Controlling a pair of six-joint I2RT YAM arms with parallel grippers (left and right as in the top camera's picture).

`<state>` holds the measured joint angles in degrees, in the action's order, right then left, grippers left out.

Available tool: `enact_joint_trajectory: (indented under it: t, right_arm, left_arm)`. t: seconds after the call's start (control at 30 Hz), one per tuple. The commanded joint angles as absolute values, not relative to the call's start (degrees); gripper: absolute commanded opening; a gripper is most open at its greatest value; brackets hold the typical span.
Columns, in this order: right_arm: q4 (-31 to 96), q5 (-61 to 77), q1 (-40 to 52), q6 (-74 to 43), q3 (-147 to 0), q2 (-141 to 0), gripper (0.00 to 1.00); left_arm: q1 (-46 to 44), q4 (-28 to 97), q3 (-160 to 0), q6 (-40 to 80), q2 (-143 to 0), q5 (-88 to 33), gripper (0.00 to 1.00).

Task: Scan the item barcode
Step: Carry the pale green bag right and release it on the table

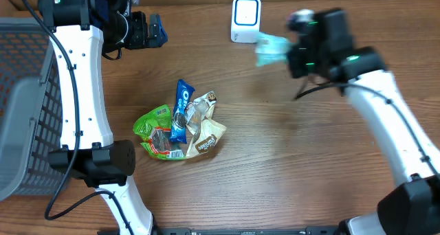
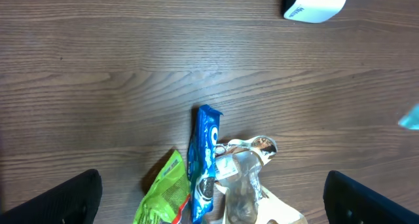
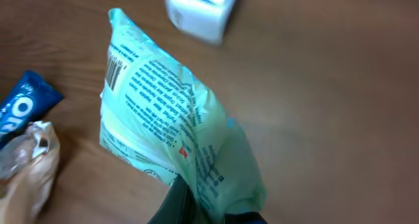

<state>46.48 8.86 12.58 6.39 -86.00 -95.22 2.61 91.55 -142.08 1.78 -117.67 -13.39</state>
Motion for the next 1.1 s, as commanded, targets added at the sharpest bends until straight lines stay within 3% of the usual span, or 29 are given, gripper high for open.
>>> enact_joint_trajectory:
  t: [0.0,0.23,0.47,0.5,0.57,0.6,0.73,0.9,1.07]
  right_arm:
    - [50.2,24.1,2.3,-0.8,-85.1,-94.7,0.04]
    - [56.1,24.3,-16.1,-3.3,-79.3,-99.1,0.04]
    - [52.5,23.8,-22.0,-3.2,-74.1,-102.9,0.04]
    - [52.4,23.4,-22.1,-3.2,-74.1,-102.9,0.10]
    - [52.4,23.2,-22.0,-3.4,-74.2,-102.9,0.93]
    - [52.4,23.7,-22.0,-3.9,-74.3,-102.9,1.00]
    - [53.6,29.2,-22.0,-5.2,-75.0,-102.9,1.00]
    - [54.2,48.1,-21.2,-5.2,-76.4,-102.9,1.00]
    - [51.8,52.2,-13.8,-5.9,-76.4,-102.9,1.00]
  left_arm:
    - [2.2,91.5,-141.9,2.8,-117.4,-13.3,1.00]
    - [2.2,91.5,-141.9,2.8,-117.4,-13.3,1.00]
    - [2.2,91.5,-141.9,2.8,-117.4,-13.3,1.00]
    - [2.2,91.5,-141.9,2.8,-117.4,-13.3,1.00]
    - [2.2,91.5,-141.9,2.8,-117.4,-13.3,1.00]
    - [2.2,91.5,-141.9,2.8,-117.4,-13.3,1.00]
    - [2.2,91.5,-141.9,2.8,-117.4,-13.3,1.00]
    - [2.2,91.5,-141.9,2.8,-117.4,-13.3,1.00]
    - [2.2,91.5,-141.9,2.8,-117.4,-13.3,1.00]
